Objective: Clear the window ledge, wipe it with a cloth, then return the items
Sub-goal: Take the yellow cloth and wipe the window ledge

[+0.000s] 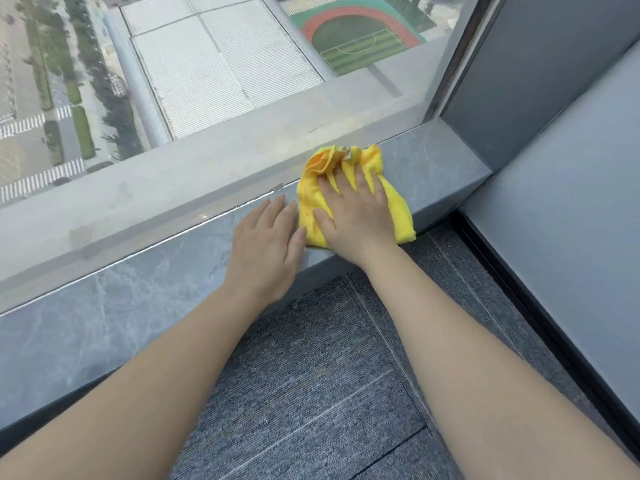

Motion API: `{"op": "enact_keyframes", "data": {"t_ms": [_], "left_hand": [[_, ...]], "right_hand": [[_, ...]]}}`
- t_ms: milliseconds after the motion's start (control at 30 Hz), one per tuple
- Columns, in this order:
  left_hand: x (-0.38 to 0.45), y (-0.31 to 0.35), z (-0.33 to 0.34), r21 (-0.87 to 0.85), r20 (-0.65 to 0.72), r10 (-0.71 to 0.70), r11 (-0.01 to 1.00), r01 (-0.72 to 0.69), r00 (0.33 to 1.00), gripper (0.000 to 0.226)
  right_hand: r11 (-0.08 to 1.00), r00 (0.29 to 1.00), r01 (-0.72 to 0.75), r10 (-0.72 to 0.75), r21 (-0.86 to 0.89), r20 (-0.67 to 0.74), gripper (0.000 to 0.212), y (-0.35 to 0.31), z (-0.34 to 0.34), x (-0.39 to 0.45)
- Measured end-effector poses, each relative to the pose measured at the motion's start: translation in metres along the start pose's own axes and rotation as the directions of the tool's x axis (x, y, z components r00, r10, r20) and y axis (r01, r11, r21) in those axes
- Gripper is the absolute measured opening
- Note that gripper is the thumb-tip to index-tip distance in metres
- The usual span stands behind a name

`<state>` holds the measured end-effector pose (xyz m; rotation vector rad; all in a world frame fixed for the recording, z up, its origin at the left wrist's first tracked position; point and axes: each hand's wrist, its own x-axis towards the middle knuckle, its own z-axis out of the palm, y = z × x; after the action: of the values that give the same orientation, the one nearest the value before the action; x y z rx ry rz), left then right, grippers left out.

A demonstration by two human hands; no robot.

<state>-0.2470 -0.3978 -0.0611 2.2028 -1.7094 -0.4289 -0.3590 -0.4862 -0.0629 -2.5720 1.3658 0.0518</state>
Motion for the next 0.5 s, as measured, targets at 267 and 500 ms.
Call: {"op": "enact_keyframes", "data": {"t_ms": [267,500], "left_hand": [[0.020,0.031,0.006,-0.001,0.029,0.051,0.999,-0.051,0.998,0.087],[0.040,0.053,0.015,0.061,0.105,0.071,0.995,-0.077,0.992,0.094]], "right_hand": [[0.999,1.000,0.006,-0.006,0.054,0.001,0.049,0.047,-0.004,-0.018],[0.940,0.942,-0.336,0.336,0.052,0.001,0.055,0.088,-0.015,-0.004]]}}
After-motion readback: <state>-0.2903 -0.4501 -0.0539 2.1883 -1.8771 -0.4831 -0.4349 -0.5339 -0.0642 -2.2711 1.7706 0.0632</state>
